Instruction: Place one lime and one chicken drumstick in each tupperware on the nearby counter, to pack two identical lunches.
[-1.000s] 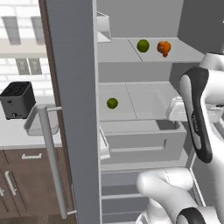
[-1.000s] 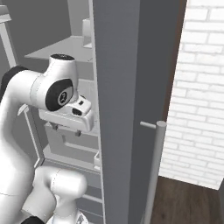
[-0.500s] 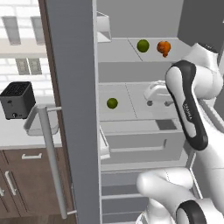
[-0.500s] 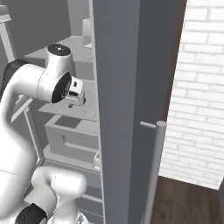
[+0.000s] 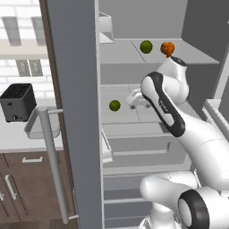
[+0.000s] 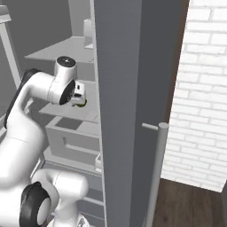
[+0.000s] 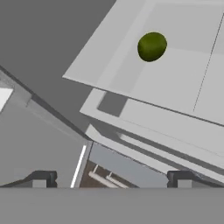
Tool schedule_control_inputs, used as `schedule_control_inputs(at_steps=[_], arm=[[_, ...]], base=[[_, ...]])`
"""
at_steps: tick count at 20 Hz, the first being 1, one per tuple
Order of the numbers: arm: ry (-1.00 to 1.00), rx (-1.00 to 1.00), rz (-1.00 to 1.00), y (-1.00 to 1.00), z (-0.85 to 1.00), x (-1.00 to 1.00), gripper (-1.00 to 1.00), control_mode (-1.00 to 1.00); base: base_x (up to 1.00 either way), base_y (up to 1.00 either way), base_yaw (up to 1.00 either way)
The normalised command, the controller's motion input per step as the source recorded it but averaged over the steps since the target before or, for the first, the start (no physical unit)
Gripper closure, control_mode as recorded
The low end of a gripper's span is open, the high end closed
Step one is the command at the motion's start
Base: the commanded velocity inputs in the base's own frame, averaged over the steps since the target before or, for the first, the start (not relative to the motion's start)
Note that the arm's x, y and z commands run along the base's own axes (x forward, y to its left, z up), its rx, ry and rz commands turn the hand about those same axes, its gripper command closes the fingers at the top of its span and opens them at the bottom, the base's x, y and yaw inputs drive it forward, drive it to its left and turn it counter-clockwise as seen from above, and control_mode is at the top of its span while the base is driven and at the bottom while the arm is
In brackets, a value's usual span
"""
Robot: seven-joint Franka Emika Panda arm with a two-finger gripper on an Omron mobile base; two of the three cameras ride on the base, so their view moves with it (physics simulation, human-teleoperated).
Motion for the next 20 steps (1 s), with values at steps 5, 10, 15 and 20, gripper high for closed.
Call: schedule_control_inputs(at_steps=[5, 10, 15, 20], arm=[[-0.17, -0.10, -0.04, 0.11, -0.42, 0.52, -1.00, -1.00], [-0.12, -0.04, -0.06, 0.26, -0.34, 0.48, -1.00, -1.00], [-0.03, 0.00, -0.09, 0.15, -0.19, 0.73, -1.00, -1.00], [0.00, 0.00, -0.10, 0.05, -0.14, 0.74, -1.00, -1.00]], base=[[0.00, 0.00, 0.00], [0.00, 0.00, 0.00], [0.00, 0.00, 0.00], [0.00, 0.00, 0.00]])
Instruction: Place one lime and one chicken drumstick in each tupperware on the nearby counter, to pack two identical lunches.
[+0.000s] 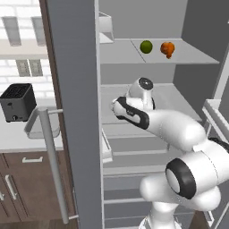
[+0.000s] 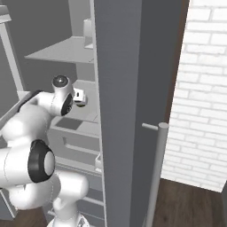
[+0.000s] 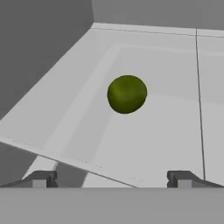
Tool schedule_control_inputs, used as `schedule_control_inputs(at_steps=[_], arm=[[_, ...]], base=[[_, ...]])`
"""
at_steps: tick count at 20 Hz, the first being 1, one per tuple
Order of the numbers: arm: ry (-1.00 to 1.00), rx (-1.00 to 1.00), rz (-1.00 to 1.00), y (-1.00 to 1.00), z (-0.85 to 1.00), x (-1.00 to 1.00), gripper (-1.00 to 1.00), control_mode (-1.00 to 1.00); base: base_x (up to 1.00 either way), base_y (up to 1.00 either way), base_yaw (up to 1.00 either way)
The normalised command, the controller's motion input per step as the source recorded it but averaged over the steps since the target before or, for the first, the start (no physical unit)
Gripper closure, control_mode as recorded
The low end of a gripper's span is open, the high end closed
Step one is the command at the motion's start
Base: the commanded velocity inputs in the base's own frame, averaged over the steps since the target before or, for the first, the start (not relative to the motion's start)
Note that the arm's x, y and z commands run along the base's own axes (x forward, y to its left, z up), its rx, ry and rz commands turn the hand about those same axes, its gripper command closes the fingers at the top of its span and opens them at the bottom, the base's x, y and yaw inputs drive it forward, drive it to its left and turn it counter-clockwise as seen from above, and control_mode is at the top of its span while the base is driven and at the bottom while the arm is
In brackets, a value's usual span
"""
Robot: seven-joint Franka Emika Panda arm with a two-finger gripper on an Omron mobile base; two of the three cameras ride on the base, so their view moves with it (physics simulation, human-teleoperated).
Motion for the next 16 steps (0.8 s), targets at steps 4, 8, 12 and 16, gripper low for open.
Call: schedule_control_inputs(at_steps=[4, 8, 12, 16], arm=[[0.00, 0.00, -0.10, 0.00, -0.14, 0.65, -1.00, -1.00], [0.00, 0.00, -0.11, 0.00, -0.24, 0.71, -1.00, -1.00], [0.03, 0.00, -0.08, 0.00, -0.30, 0.54, -1.00, -1.00], [0.05, 0.00, -0.08, 0.00, -0.28, 0.53, -1.00, -1.00]], base=[[0.00, 0.00, 0.00], [0.00, 0.00, 0.00], [0.00, 0.00, 0.00], [0.00, 0.00, 0.00]])
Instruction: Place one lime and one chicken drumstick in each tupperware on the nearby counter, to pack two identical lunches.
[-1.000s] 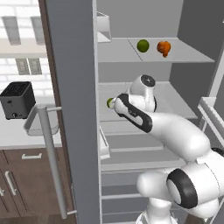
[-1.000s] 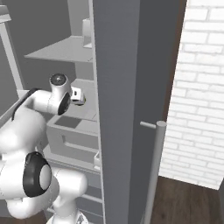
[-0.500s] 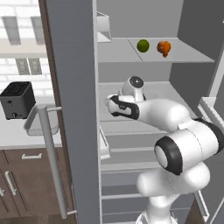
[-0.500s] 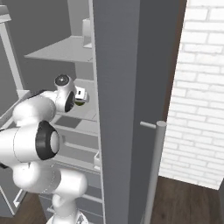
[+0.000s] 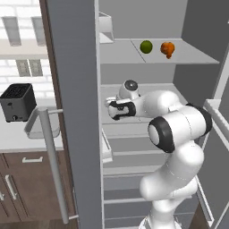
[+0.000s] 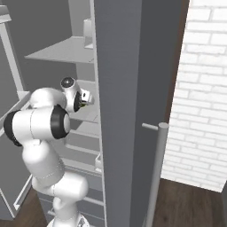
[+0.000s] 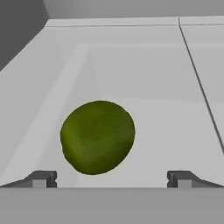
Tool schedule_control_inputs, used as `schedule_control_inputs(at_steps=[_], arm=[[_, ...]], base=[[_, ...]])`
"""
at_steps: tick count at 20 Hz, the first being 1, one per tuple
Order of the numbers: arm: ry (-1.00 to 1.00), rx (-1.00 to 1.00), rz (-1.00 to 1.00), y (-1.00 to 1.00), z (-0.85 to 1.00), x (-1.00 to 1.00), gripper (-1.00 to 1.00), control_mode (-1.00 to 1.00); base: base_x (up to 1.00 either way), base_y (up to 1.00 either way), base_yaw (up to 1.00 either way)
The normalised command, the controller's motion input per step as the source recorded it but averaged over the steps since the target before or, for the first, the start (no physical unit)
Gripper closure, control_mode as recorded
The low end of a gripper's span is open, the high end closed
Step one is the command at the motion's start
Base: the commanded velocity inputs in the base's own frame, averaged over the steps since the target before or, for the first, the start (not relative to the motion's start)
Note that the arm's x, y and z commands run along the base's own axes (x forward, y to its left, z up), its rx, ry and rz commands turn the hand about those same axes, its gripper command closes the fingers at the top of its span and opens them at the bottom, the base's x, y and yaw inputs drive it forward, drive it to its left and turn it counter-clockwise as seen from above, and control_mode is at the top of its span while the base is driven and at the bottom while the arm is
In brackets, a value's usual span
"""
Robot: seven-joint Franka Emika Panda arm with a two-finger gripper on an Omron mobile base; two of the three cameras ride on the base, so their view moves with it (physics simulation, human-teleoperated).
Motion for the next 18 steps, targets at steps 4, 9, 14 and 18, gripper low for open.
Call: schedule_control_inputs(at_steps=[4, 9, 14, 18], arm=[[0.06, 0.00, -0.04, 0.03, -0.21, 0.54, -1.00, -1.00], [0.07, 0.00, 0.00, 0.03, -0.20, 0.38, -1.00, -1.00], [0.09, 0.00, -0.04, 0.00, -0.41, 0.05, -1.00, -1.00], [0.05, 0.00, -0.05, -0.02, -0.51, 0.00, 1.00, -1.00]], base=[[0.00, 0.00, 0.00], [0.00, 0.00, 0.00], [0.00, 0.00, 0.00], [0.00, 0.00, 0.00]])
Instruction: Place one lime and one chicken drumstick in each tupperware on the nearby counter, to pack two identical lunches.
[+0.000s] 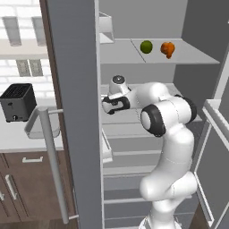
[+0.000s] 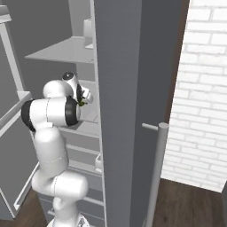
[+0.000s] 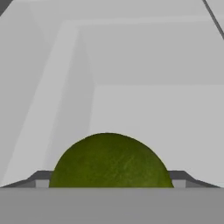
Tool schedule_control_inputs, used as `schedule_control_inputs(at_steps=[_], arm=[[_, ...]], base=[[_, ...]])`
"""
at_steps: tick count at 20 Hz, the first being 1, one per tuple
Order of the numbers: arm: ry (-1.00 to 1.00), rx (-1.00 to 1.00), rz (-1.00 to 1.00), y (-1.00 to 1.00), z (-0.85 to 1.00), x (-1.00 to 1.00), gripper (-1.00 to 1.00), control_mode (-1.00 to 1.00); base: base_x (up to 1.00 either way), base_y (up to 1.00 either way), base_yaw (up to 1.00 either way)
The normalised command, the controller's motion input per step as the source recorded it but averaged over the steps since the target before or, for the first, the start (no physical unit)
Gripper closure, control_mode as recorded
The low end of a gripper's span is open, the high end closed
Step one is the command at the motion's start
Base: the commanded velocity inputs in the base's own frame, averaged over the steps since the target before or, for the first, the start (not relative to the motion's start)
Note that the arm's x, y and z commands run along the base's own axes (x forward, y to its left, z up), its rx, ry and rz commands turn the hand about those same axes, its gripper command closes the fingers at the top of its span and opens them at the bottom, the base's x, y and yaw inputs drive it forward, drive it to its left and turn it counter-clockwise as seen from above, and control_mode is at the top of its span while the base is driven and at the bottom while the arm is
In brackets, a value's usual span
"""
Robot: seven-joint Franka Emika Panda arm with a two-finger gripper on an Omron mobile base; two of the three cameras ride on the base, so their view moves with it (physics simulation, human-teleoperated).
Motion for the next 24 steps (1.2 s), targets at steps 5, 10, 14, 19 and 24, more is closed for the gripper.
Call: schedule_control_inputs(at_steps=[5, 10, 14, 19, 24], arm=[[-0.08, 0.01, 0.00, -0.36, -0.05, -0.43, 1.00, -1.00], [-0.13, 0.05, -0.01, -0.91, 0.32, -1.00, 1.00, -1.00], [0.00, 0.11, -0.01, -0.88, 0.59, -1.00, 1.00, -1.00], [0.07, 0.12, 0.00, -0.47, 0.99, -1.00, 1.00, -1.00], [0.27, 0.04, 0.00, -0.02, 0.95, -1.00, 1.00, -1.00]], base=[[0.00, 0.00, 0.00], [0.00, 0.00, 0.00], [0.00, 0.00, 0.00], [0.00, 0.00, 0.00], [0.00, 0.00, 0.00]])
